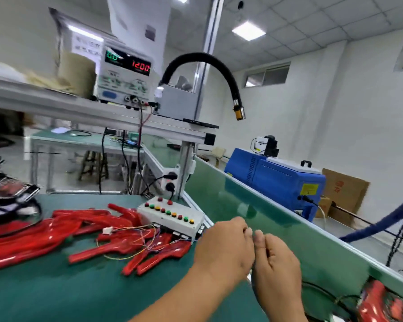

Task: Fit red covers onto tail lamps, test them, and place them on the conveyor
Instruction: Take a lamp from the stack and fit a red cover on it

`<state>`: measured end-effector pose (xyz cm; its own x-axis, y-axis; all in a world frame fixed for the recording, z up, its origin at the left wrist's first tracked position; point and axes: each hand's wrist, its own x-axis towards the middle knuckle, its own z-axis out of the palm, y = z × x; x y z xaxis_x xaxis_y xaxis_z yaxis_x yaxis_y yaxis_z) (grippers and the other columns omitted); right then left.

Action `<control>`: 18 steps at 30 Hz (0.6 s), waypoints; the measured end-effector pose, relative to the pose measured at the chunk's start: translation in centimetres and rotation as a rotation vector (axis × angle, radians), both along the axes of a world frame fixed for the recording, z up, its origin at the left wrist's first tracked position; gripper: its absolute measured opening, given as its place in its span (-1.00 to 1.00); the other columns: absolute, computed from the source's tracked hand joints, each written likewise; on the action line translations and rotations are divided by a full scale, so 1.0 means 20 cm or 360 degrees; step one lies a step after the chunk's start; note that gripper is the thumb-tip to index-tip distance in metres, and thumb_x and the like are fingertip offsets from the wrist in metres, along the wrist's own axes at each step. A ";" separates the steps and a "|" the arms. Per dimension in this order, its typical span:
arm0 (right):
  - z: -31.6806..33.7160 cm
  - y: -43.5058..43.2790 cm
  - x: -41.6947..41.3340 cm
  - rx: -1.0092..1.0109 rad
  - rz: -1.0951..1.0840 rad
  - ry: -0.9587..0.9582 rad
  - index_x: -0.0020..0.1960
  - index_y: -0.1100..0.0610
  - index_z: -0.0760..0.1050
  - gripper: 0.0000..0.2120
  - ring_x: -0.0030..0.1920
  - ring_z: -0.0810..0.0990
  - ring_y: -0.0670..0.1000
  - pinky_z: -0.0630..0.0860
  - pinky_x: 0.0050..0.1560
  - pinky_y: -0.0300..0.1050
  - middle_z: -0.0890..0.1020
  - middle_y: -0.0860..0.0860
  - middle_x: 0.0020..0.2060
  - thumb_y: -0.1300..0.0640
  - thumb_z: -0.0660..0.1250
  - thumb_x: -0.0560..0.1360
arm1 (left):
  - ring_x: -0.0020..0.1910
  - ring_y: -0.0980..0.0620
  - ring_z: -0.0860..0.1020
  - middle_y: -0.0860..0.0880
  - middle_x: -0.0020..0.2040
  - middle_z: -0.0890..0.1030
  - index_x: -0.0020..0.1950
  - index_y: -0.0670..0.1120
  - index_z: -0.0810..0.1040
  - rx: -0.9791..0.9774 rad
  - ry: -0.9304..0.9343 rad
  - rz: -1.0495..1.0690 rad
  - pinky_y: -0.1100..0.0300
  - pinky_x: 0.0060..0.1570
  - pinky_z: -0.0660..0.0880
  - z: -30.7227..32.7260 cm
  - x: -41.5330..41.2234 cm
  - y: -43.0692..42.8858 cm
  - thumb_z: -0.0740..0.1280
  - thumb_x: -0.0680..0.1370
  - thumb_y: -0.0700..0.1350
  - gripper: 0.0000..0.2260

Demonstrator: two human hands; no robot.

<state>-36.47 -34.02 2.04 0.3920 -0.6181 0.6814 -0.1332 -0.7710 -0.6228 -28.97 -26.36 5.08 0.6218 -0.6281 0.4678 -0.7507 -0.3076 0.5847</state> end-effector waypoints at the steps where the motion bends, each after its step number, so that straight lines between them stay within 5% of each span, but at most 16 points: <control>1: -0.01 0.03 0.08 0.0022 0.0073 -0.0006 -0.43 0.07 0.24 -0.58 -0.36 0.41 -0.17 0.30 -0.34 -0.36 0.38 -0.03 -0.49 0.07 0.21 0.59 | 0.03 -0.13 0.56 -0.04 0.00 0.64 0.01 -0.01 0.49 0.0006 0.0010 0.0065 0.10 -0.11 0.38 -0.01 0.06 0.04 0.13 0.62 0.05 -0.79; 7: -0.05 0.25 0.49 0.0048 0.0440 0.0098 -0.42 0.03 0.23 -0.59 -0.39 0.35 -0.11 0.24 -0.37 -0.21 0.39 -0.07 -0.46 -0.01 0.15 0.60 | 0.01 -0.13 0.54 -0.04 -0.03 0.61 -0.11 0.02 0.40 0.0039 0.0086 0.0420 0.07 -0.10 0.38 -0.06 0.37 0.31 0.10 0.64 0.03 -0.81; 14: -0.12 0.56 0.88 0.0037 0.0861 0.0366 -0.33 0.02 0.38 -0.63 -0.33 0.43 -0.12 0.25 -0.38 -0.28 0.49 -0.08 -0.39 -0.02 0.12 0.64 | -0.02 -0.06 0.53 -0.03 -0.06 0.60 -0.12 0.01 0.39 -0.0031 0.0216 0.0739 0.03 0.01 0.47 -0.16 0.63 0.68 0.09 0.66 0.00 -0.80; 18: -0.20 0.73 1.02 0.0046 0.0984 0.0562 -0.33 -0.04 0.31 -0.63 -0.35 0.38 -0.14 0.29 -0.36 -0.32 0.45 -0.10 -0.39 -0.04 0.09 0.65 | -0.08 -0.03 0.51 0.01 -0.14 0.54 -0.11 -0.04 0.40 -0.0004 0.0353 0.0904 0.11 -0.10 0.41 -0.27 0.71 0.85 0.06 0.67 0.00 -0.76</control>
<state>-16.16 -19.46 -1.91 0.8710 -0.2270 0.4356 0.1257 -0.7542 -0.6445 -14.70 -9.45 -0.23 0.9422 -0.1686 0.2897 -0.3296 -0.6227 0.7096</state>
